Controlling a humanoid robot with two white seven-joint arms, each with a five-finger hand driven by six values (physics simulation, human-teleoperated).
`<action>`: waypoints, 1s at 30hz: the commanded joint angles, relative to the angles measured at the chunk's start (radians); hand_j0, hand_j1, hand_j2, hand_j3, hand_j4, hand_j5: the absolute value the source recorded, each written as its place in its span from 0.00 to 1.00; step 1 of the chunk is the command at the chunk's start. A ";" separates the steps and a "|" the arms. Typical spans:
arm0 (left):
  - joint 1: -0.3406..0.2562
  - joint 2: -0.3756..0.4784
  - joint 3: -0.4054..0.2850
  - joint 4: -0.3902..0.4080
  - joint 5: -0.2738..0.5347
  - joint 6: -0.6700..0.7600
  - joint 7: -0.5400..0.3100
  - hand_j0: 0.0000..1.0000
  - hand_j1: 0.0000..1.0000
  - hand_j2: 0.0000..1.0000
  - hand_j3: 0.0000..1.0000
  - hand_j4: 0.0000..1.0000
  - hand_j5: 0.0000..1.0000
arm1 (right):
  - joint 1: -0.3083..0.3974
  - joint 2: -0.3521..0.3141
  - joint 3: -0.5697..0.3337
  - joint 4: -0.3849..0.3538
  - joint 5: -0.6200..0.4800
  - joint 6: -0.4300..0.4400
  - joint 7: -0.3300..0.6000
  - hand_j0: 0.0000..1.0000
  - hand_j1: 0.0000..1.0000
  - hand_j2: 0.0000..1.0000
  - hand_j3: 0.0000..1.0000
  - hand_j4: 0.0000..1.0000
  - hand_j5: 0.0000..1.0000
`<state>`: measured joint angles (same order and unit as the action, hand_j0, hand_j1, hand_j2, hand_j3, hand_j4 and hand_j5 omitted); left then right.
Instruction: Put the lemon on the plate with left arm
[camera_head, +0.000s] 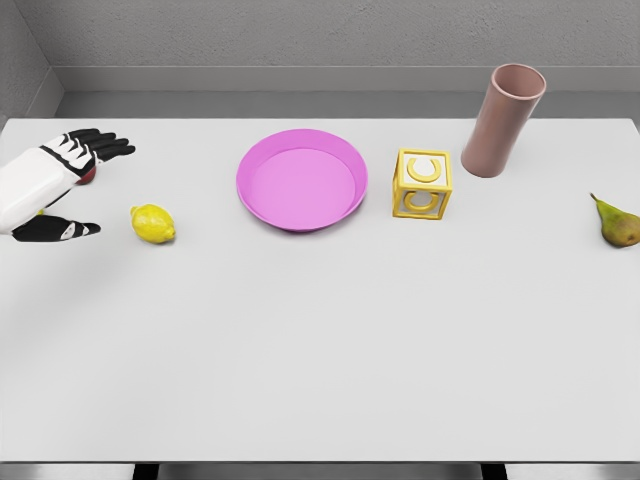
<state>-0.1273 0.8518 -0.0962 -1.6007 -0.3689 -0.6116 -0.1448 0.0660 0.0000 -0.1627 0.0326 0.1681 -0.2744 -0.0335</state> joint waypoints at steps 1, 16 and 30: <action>0.000 0.001 0.000 -0.002 0.005 0.001 0.001 1.00 1.00 1.00 1.00 1.00 1.00 | 0.002 0.000 -0.001 0.001 -0.001 0.000 0.001 1.00 1.00 1.00 1.00 1.00 1.00; -0.035 0.035 -0.013 -0.041 -0.113 0.001 -0.002 1.00 1.00 1.00 1.00 1.00 1.00 | 0.003 0.000 0.000 0.001 -0.001 0.000 0.000 1.00 1.00 1.00 1.00 1.00 1.00; -0.089 0.013 -0.019 -0.140 -0.064 0.001 -0.272 1.00 1.00 1.00 1.00 1.00 1.00 | 0.003 0.000 0.000 0.001 0.001 0.000 0.000 1.00 1.00 1.00 1.00 1.00 1.00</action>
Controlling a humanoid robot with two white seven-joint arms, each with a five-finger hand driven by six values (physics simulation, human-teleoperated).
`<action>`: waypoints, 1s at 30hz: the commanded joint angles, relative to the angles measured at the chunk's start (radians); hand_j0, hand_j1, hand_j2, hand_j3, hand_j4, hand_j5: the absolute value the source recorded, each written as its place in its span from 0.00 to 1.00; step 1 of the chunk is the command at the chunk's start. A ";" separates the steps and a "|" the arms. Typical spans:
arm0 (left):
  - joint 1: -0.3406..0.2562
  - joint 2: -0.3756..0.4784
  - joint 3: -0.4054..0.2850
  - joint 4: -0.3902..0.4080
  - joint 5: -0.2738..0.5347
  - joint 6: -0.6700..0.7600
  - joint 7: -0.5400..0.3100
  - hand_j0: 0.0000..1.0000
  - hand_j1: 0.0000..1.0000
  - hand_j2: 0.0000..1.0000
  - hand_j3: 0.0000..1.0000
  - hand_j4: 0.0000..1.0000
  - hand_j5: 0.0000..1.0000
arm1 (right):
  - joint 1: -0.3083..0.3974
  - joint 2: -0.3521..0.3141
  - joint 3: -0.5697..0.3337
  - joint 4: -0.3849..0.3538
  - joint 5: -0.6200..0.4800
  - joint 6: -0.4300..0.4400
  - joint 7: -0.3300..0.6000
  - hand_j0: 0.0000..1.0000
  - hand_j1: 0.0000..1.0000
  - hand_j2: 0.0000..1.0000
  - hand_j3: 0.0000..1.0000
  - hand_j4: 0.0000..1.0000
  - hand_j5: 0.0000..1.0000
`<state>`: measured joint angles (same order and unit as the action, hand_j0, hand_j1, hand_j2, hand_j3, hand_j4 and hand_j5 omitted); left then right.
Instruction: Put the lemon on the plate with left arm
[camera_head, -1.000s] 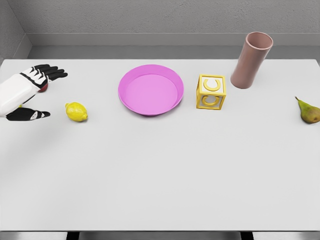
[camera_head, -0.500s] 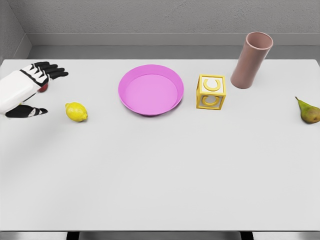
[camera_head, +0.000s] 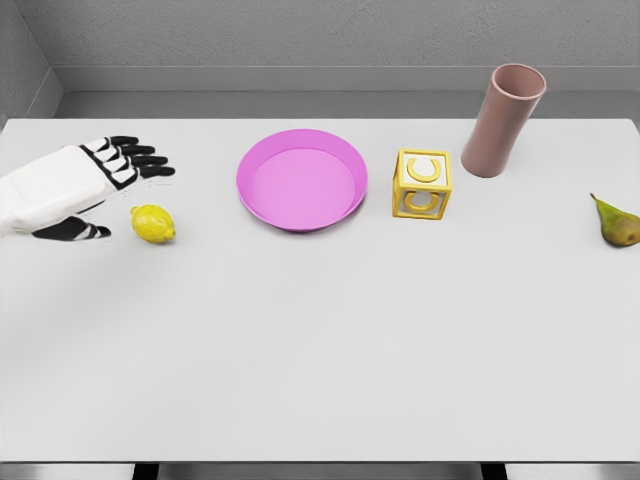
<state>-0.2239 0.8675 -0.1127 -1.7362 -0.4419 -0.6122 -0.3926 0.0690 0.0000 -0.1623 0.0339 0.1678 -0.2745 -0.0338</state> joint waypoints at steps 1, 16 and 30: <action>-0.005 -0.002 -0.024 -0.003 0.011 0.001 -0.025 1.00 1.00 1.00 1.00 1.00 1.00 | 0.000 0.000 0.000 0.000 -0.001 0.000 0.000 1.00 1.00 1.00 1.00 1.00 1.00; -0.143 -0.074 -0.272 0.043 -0.011 0.106 -0.029 1.00 1.00 1.00 1.00 1.00 1.00 | 0.000 0.000 0.000 0.000 -0.001 0.000 0.000 1.00 1.00 1.00 1.00 1.00 1.00; -0.144 -0.067 -0.291 0.133 -0.011 0.252 -0.084 1.00 1.00 1.00 1.00 1.00 1.00 | 0.000 0.000 0.000 0.000 -0.001 0.000 0.000 1.00 1.00 1.00 1.00 1.00 1.00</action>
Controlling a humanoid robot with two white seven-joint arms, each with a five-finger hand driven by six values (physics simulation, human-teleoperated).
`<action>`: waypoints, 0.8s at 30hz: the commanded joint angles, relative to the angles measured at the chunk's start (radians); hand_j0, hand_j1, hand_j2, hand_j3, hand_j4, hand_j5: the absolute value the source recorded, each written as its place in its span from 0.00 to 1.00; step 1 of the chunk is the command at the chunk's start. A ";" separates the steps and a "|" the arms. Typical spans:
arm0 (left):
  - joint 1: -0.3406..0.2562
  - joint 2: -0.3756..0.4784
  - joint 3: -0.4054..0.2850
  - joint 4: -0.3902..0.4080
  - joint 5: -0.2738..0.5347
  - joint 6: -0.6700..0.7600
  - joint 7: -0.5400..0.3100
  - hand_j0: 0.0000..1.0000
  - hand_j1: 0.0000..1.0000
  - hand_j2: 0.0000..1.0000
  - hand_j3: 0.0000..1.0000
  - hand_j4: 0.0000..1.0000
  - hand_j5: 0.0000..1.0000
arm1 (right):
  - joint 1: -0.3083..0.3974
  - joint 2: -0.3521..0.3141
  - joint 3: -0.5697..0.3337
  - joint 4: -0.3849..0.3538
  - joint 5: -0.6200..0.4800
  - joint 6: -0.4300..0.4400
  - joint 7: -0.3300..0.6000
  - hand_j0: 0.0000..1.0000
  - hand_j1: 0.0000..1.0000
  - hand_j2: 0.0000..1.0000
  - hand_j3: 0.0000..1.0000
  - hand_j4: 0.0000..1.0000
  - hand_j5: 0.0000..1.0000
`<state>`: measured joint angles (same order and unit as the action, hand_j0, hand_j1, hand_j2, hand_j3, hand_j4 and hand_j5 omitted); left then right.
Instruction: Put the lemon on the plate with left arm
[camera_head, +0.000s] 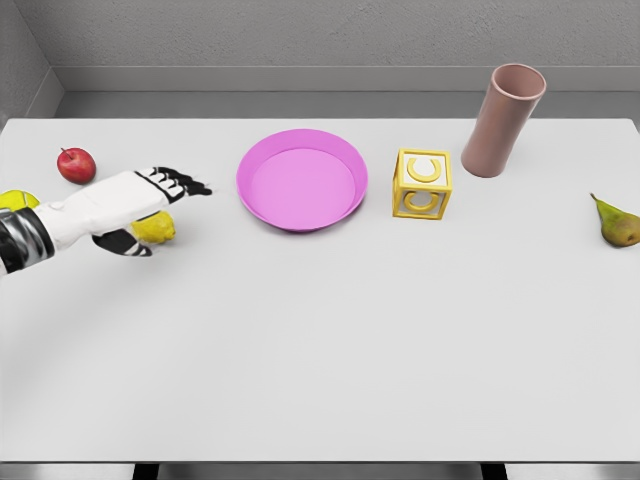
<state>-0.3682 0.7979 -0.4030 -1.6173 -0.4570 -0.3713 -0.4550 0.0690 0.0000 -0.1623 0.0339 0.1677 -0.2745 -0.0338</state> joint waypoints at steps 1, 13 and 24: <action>0.000 0.003 -0.005 0.014 0.004 0.011 -0.022 1.00 1.00 1.00 1.00 1.00 1.00 | 0.000 0.000 0.000 0.000 -0.001 0.000 0.000 1.00 1.00 1.00 1.00 1.00 1.00; -0.080 0.021 -0.060 0.112 0.004 0.008 -0.048 1.00 1.00 1.00 1.00 1.00 1.00 | 0.000 0.000 0.000 0.000 -0.001 0.000 0.000 1.00 1.00 1.00 1.00 1.00 1.00; -0.159 0.053 -0.115 0.120 0.011 -0.001 -0.111 1.00 1.00 1.00 1.00 1.00 1.00 | 0.000 0.000 0.000 0.000 -0.001 0.000 0.000 1.00 1.00 1.00 1.00 1.00 1.00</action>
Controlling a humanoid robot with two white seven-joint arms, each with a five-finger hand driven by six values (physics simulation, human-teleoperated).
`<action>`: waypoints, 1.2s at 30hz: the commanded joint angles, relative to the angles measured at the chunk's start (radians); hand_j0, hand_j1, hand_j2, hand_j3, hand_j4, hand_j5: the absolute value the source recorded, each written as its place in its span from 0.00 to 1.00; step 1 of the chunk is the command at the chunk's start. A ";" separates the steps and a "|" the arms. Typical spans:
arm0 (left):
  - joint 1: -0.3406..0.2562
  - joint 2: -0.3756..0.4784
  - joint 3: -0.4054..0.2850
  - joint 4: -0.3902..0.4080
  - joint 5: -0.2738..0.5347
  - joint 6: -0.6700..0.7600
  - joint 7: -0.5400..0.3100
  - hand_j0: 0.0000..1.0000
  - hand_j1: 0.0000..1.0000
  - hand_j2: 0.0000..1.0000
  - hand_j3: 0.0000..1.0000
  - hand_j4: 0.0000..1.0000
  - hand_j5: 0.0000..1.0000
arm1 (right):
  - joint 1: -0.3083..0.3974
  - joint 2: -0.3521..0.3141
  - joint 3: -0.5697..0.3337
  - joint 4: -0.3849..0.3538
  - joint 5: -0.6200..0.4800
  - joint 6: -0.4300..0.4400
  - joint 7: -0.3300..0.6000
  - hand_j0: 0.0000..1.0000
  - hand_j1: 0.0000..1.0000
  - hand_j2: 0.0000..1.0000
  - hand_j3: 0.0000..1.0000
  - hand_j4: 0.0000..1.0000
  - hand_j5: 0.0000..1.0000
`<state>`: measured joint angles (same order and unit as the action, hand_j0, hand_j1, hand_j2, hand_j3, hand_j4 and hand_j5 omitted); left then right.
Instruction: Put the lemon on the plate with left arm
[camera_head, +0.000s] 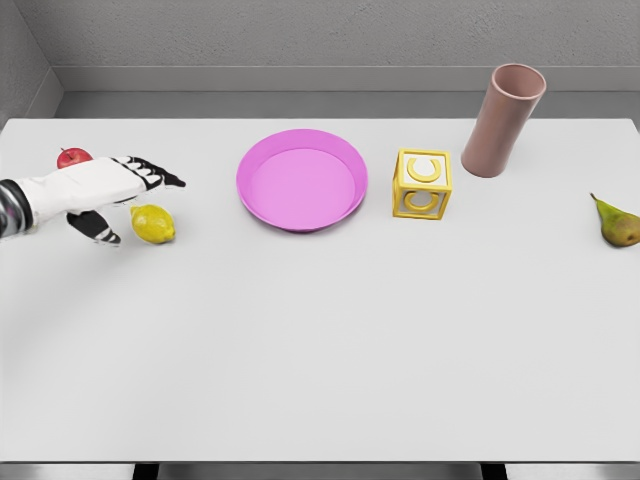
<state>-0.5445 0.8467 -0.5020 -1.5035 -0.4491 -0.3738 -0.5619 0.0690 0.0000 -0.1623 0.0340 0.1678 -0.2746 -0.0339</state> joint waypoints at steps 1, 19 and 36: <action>-0.011 0.005 -0.044 0.025 0.003 0.001 -0.004 1.00 1.00 1.00 1.00 1.00 1.00 | 0.000 0.000 0.000 0.000 -0.001 0.000 0.000 1.00 1.00 1.00 1.00 1.00 1.00; -0.084 -0.055 -0.135 0.121 -0.002 0.006 -0.004 1.00 1.00 1.00 1.00 1.00 1.00 | 0.000 0.000 0.000 0.000 0.001 0.000 0.000 1.00 1.00 1.00 1.00 1.00 1.00; -0.103 -0.080 -0.179 0.175 -0.003 0.006 -0.004 1.00 1.00 1.00 1.00 1.00 1.00 | 0.000 0.000 0.000 0.000 -0.001 0.000 0.000 1.00 1.00 1.00 1.00 1.00 1.00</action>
<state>-0.6473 0.7670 -0.6792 -1.3402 -0.4554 -0.3695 -0.5664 0.0690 0.0000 -0.1623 0.0339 0.1676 -0.2745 -0.0338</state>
